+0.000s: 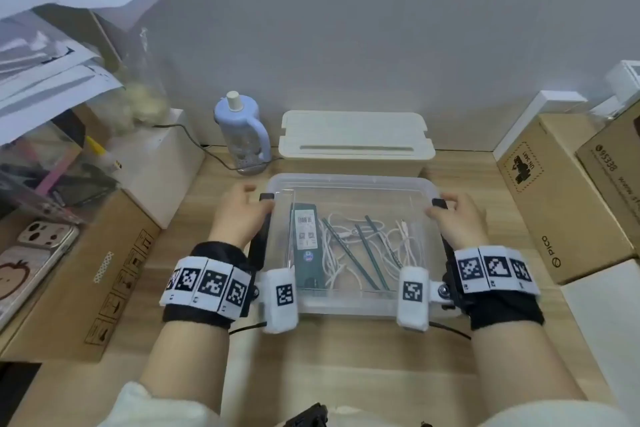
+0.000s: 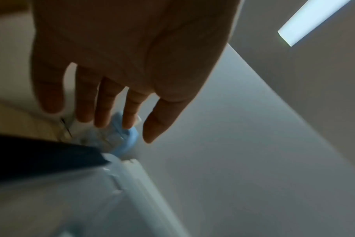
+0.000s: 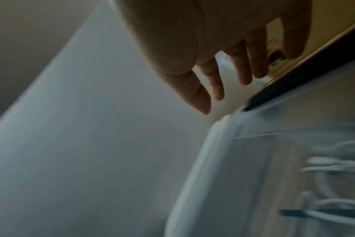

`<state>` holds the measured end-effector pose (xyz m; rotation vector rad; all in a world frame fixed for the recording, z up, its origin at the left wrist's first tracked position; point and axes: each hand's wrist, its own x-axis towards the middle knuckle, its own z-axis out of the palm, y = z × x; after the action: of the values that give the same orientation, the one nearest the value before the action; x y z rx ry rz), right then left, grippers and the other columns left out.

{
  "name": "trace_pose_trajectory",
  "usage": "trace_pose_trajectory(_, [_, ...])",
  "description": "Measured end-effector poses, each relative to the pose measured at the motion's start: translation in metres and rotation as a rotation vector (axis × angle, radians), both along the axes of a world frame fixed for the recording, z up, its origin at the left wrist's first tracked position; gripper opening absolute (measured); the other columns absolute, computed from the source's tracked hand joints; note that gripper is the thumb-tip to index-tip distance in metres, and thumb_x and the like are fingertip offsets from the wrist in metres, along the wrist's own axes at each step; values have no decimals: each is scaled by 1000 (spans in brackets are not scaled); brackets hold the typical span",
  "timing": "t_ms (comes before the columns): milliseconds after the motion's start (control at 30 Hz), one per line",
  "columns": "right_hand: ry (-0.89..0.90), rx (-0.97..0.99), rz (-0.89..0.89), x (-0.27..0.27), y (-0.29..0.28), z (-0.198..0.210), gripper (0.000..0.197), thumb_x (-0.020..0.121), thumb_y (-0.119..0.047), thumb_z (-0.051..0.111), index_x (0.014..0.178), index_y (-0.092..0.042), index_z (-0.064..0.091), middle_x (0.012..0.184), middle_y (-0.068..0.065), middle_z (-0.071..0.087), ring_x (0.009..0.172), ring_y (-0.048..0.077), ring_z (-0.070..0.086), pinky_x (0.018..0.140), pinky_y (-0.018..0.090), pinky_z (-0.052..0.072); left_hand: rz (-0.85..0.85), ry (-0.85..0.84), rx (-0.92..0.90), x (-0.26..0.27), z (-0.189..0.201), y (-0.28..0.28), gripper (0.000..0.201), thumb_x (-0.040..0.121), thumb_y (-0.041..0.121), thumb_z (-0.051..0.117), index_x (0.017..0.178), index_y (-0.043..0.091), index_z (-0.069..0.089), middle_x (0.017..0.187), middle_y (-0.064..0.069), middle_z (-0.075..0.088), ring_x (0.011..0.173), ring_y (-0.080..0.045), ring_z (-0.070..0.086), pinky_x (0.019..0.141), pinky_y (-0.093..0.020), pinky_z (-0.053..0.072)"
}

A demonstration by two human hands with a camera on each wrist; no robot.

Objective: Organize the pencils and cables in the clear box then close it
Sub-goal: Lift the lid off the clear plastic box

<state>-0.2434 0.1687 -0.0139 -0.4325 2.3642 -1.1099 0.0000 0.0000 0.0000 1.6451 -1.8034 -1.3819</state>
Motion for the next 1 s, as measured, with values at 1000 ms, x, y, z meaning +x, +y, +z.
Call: trace_pose_trajectory(1000, [155, 559, 489, -25, 9, -7, 28, 95, -19, 40, 114, 0, 45, 114, 20, 55, 89, 27, 48, 74, 32, 37, -312, -240, 199, 40, -48, -12, 25, 99, 14, 33, 91, 4, 55, 89, -16, 59, 71, -22, 56, 59, -29, 45])
